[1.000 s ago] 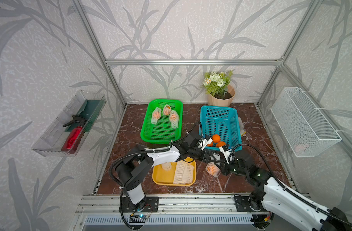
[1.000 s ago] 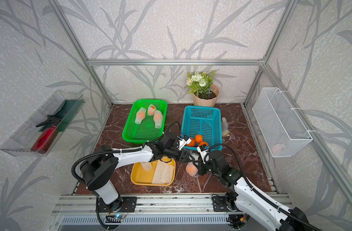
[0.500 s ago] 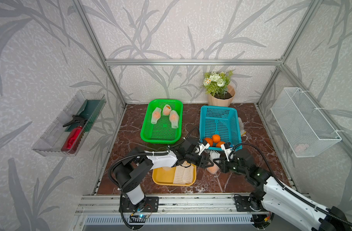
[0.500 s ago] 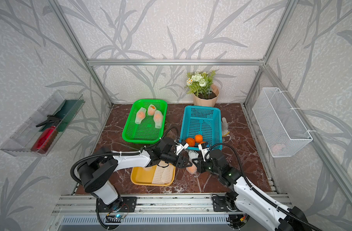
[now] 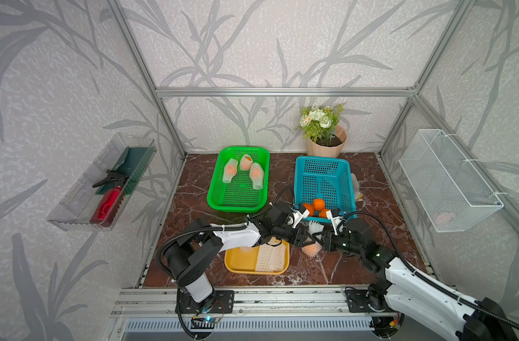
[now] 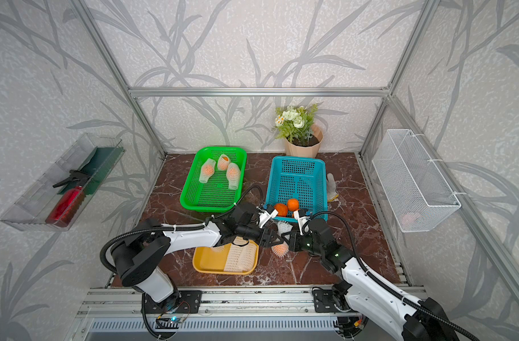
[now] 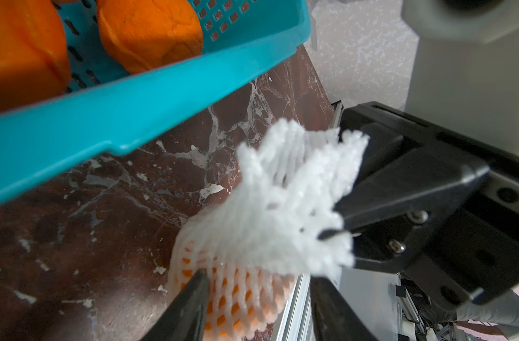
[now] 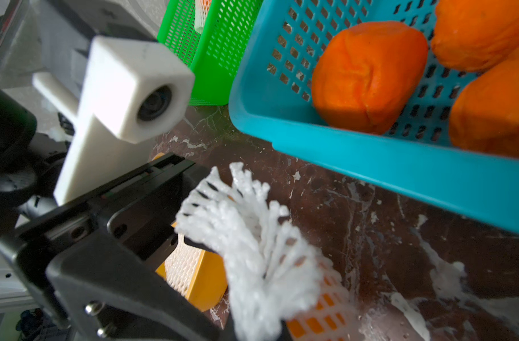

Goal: Remove foam nets from oranges
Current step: Remove the foam net from the orange.

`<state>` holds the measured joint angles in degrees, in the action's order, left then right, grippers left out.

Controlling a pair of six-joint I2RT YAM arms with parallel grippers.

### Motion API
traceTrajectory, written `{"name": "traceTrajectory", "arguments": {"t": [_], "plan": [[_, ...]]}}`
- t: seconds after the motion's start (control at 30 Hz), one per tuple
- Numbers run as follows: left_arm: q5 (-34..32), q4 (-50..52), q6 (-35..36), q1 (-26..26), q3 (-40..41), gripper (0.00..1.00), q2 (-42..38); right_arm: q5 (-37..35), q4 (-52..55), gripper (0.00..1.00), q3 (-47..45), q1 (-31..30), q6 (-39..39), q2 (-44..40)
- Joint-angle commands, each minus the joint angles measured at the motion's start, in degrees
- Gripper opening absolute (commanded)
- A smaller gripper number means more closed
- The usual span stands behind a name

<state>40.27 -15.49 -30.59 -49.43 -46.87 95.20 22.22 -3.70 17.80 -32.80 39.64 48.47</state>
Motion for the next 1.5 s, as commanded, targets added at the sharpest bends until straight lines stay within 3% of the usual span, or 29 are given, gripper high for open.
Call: {"name": "traceTrajectory", "arguments": {"t": [0.0,0.37,0.53,0.77,0.83,1.23,1.47], "plan": [[-1.31,-0.71,1.8,-0.86,-0.23,0.55,-1.17,3.47,-4.9,0.09,-0.05,0.62,5.12,1.02],[-7.85,1.86,3.7,-1.63,-1.14,0.54,-1.54,5.38,-5.92,0.12,0.22,1.02,9.64,3.39],[-9.2,3.1,4.46,-1.72,-2.36,0.43,-1.51,5.26,-4.84,0.17,0.54,1.38,11.23,3.21],[-10.03,4.26,4.63,-1.72,-3.5,0.21,-1.06,5.99,-4.64,0.32,1.83,2.91,12.65,3.56],[-10.04,5.56,4.41,-1.72,-4.5,0.18,-0.46,6.0,-3.88,0.41,2.38,3.25,12.45,3.58],[-12.65,13.59,4.83,-1.38,-8.69,0.14,-2.81,0.16,17.36,0.78,9.37,5.92,4.92,-5.74],[-12.15,13.52,2.87,-1.2,-9.21,0.14,-5.28,-0.93,25.91,0.81,10.91,6.17,2.47,-9.59]]}}
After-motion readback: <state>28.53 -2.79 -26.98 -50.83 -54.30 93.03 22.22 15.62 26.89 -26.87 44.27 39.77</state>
